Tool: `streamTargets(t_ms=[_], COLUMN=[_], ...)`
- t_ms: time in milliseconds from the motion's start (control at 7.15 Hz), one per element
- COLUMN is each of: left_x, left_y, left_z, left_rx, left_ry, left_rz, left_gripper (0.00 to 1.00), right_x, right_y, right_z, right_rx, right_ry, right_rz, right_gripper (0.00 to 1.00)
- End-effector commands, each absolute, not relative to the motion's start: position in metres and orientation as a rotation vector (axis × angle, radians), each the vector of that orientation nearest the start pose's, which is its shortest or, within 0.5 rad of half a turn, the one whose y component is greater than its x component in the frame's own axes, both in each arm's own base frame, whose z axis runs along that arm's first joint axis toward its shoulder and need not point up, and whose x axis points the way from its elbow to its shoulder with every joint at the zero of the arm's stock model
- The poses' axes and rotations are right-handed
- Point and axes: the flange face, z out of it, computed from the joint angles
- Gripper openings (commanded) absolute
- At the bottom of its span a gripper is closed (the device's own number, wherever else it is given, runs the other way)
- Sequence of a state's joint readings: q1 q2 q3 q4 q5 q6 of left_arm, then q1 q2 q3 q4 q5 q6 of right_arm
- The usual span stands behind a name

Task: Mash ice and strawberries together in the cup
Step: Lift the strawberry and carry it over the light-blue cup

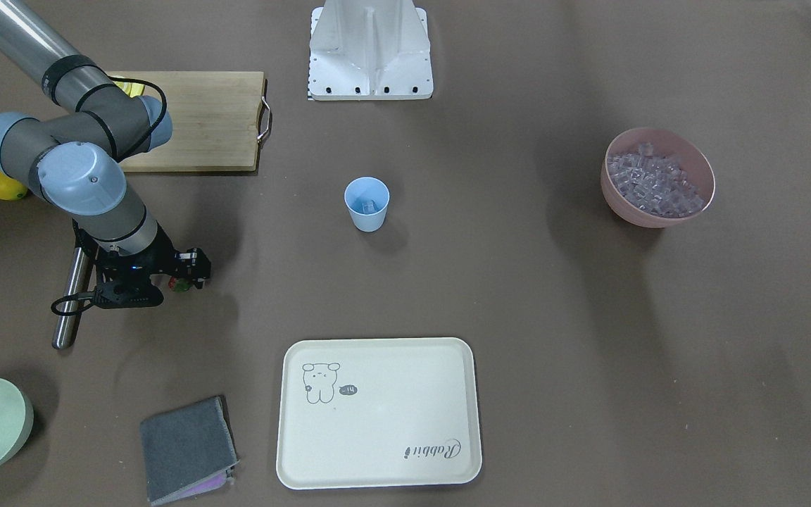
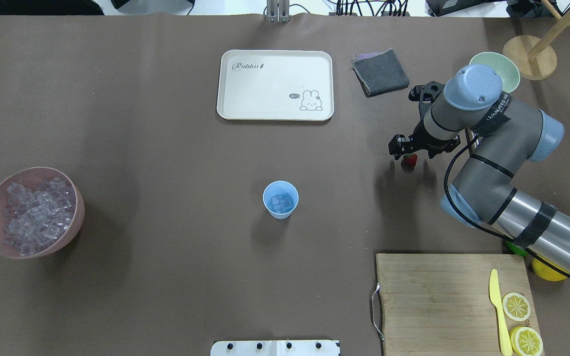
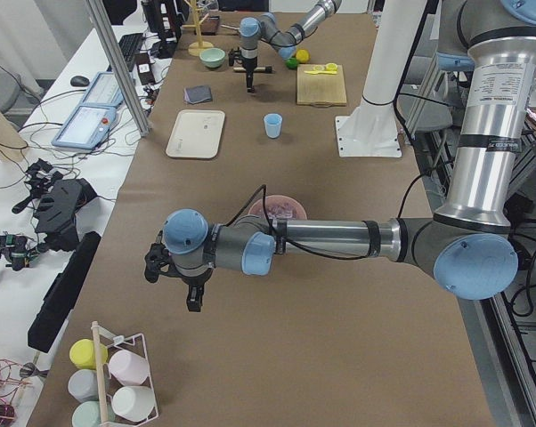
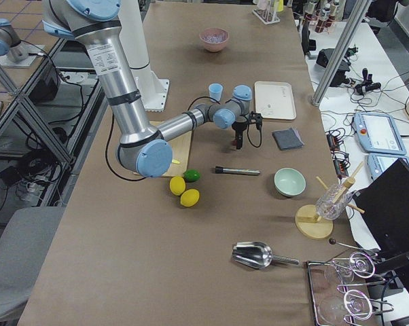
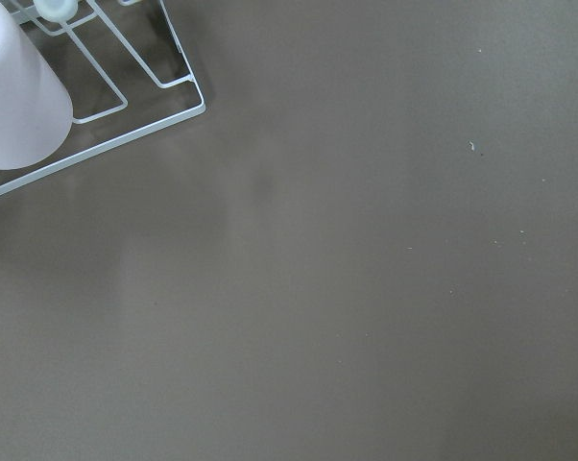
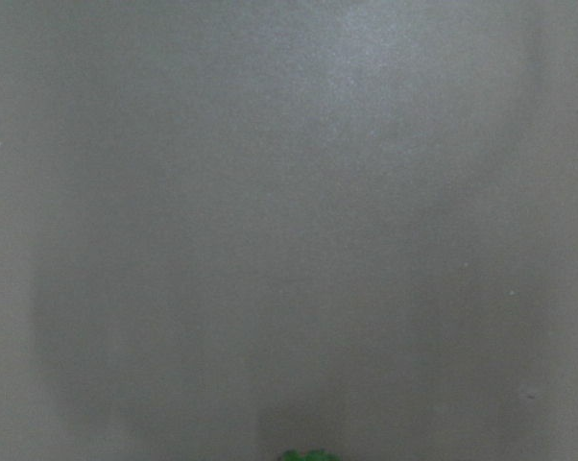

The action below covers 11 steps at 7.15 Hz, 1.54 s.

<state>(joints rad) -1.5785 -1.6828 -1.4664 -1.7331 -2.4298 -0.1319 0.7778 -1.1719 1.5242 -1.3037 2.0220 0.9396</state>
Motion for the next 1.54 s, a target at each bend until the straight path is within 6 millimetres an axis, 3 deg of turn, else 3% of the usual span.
streamTargets(t_ms=[0, 140, 280, 559, 839, 979, 1258, 1398], left_x=[-0.062, -0.064, -0.065, -0.065, -0.065, -0.065, -0.065, -0.065], left_y=[-0.549, -0.548, -0.548, -0.548, -0.548, -0.548, -0.548, -0.548], left_z=[0.628, 0.628, 0.628, 0.628, 0.628, 0.628, 0.629, 0.627], left_rx=[0.108, 0.108, 0.111, 0.111, 0.111, 0.111, 0.107, 0.11], left_ry=[0.865, 0.865, 0.865, 0.865, 0.865, 0.865, 0.865, 0.865], left_rz=[-0.055, -0.059, -0.061, -0.061, -0.061, -0.061, -0.064, -0.063], left_gripper=[0.98, 0.98, 0.98, 0.98, 0.98, 0.98, 0.98, 0.98], right_x=[-0.415, -0.416, -0.416, -0.416, -0.408, -0.411, -0.389, -0.399], right_y=[-0.53, -0.529, -0.529, -0.535, -0.535, -0.536, -0.506, -0.488], right_z=[0.433, 0.431, 0.429, 0.408, 0.373, 0.344, 0.272, 0.258], right_rx=[0.059, 0.059, 0.061, 0.068, 0.053, 0.041, 0.016, 0.0], right_ry=[-0.747, -0.75, -0.753, -0.775, -0.798, -0.816, -0.816, -0.822], right_rz=[0.001, 0.0, 0.001, 0.018, 0.06, 0.109, 0.133, 0.126], right_gripper=[0.38, 0.26, 0.24, 0.23, 0.24, 0.25, 0.25, 0.25])
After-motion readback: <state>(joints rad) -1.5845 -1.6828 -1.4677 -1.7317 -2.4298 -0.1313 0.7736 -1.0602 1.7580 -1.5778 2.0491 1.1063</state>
